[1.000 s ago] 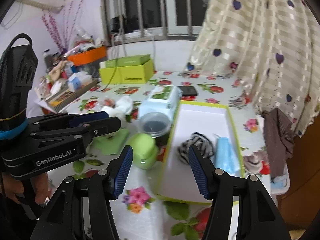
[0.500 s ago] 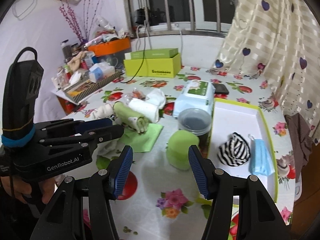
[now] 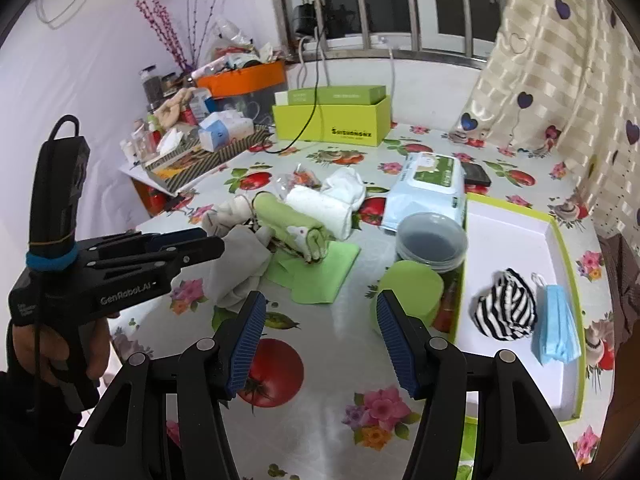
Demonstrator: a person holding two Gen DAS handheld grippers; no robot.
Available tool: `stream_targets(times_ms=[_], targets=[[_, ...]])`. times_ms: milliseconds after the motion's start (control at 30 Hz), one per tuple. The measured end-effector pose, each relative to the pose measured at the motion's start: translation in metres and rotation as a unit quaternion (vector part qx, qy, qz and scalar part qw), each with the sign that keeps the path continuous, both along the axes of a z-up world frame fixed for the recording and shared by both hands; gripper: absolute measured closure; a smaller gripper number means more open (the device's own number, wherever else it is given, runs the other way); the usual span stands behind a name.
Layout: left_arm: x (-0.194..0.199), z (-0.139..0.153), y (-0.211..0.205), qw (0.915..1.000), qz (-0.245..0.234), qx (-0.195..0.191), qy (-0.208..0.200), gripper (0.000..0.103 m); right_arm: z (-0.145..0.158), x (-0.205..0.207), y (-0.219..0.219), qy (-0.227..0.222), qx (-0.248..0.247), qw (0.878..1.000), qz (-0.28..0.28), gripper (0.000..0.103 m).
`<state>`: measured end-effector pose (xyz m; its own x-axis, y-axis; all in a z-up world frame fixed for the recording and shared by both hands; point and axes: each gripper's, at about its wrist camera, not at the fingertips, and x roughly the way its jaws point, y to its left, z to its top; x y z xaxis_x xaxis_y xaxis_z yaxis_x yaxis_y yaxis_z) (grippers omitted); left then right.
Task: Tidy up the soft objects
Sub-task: 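Withdraw both tools from the tray back toward the soft items, then grasp the grey-white sock with the left gripper while the right gripper grasps the green rolled towel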
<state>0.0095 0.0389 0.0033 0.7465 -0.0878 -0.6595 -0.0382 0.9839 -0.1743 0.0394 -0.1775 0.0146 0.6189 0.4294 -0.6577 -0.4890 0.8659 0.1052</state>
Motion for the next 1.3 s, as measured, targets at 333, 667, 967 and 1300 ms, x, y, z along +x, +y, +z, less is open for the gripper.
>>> stream_targets(times_ms=[333, 667, 967, 1300], targets=[[0.009, -0.017, 0.017, 0.9998, 0.012, -0.01, 0.015, 0.056, -0.004, 0.009, 0.012, 0.006, -0.008, 1.0, 0.014, 0.045], [0.027, -0.047, 0.02, 0.9975, 0.016, -0.041, 0.054, 0.056, -0.011, 0.027, 0.03, 0.015, -0.023, 0.999, 0.026, 0.045], [0.031, -0.058, 0.022, 0.996, 0.008, -0.068, 0.058, 0.056, -0.015, 0.061, 0.057, 0.021, -0.038, 0.998, 0.04, 0.045], [0.022, -0.055, 0.034, 0.9964, 0.007, -0.072, 0.045, 0.068, -0.032, 0.108, 0.097, 0.048, -0.074, 0.994, 0.062, 0.045]])
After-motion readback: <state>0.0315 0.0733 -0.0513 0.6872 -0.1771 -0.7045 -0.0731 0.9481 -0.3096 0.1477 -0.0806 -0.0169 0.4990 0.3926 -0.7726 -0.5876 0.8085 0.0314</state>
